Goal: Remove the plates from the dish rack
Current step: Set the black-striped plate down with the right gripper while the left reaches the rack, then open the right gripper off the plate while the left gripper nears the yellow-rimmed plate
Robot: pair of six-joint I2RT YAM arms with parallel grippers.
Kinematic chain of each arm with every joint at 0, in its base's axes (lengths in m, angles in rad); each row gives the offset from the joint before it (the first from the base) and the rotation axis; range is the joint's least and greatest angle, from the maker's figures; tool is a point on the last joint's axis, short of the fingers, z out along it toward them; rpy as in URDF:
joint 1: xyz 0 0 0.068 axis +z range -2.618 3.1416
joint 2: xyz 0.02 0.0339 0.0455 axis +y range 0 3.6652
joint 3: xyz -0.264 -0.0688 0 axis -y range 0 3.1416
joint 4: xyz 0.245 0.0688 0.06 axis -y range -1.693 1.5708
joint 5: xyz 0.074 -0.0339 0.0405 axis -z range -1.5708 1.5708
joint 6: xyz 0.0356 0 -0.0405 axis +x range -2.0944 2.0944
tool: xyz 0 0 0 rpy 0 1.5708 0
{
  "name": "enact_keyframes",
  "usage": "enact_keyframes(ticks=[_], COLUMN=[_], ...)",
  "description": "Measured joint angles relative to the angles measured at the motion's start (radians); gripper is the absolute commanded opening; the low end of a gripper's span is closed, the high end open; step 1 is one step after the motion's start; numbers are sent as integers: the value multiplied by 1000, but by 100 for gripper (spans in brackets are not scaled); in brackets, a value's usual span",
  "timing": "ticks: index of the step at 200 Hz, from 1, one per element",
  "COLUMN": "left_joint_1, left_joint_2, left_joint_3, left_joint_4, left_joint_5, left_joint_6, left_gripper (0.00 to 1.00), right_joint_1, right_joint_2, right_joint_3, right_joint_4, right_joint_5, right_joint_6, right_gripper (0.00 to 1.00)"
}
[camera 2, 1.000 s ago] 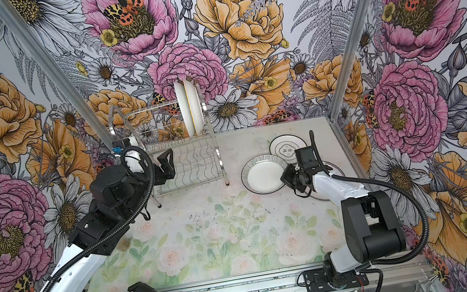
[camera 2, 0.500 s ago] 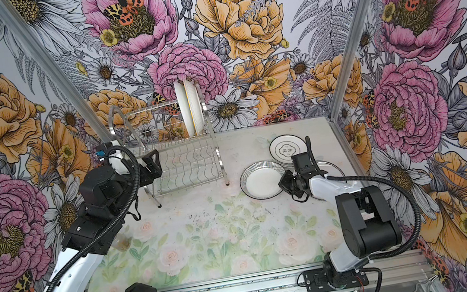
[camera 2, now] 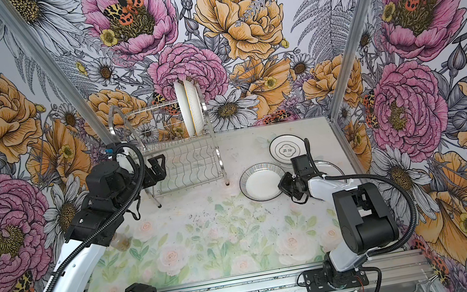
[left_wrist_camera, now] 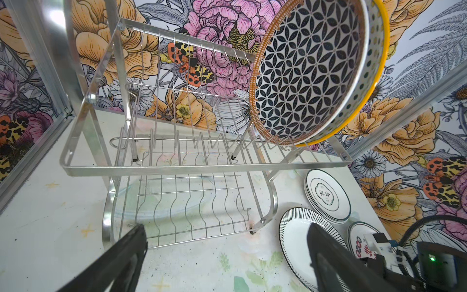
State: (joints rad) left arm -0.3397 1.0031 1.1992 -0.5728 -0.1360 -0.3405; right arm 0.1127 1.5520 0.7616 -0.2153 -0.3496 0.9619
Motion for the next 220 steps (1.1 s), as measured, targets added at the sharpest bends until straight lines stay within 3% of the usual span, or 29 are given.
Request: enact_keyframes(ticks=[27, 49, 97, 129, 161, 196, 220], left_joint_1=[0, 0, -1, -12, -25, -38, -45], left_joint_2=[37, 71, 83, 78, 84, 102, 119], left_joint_3=[37, 53, 59, 60, 92, 126, 145], left_joint_4=[-26, -44, -60, -76, -125, -146, -160], left_joint_5=[20, 37, 39, -24, -109, -142, -143], left_joint_6=[-1, -2, -21, -62, -108, -125, -117], left_gripper=[99, 99, 99, 99, 99, 99, 99], right_joint_1=[0, 0, 0, 0, 0, 0, 0], right_joint_2=[3, 3, 3, 3, 3, 1, -26], right_joint_3=[0, -1, -9, -19, -20, -23, -26], right_joint_4=[7, 26, 42, 41, 41, 24, -5], right_joint_5=[-3, -18, -28, -35, -41, -40, -36], right_joint_6=[2, 10, 25, 27, 26, 12, -16], right_gripper=[12, 26, 40, 55, 62, 94, 99])
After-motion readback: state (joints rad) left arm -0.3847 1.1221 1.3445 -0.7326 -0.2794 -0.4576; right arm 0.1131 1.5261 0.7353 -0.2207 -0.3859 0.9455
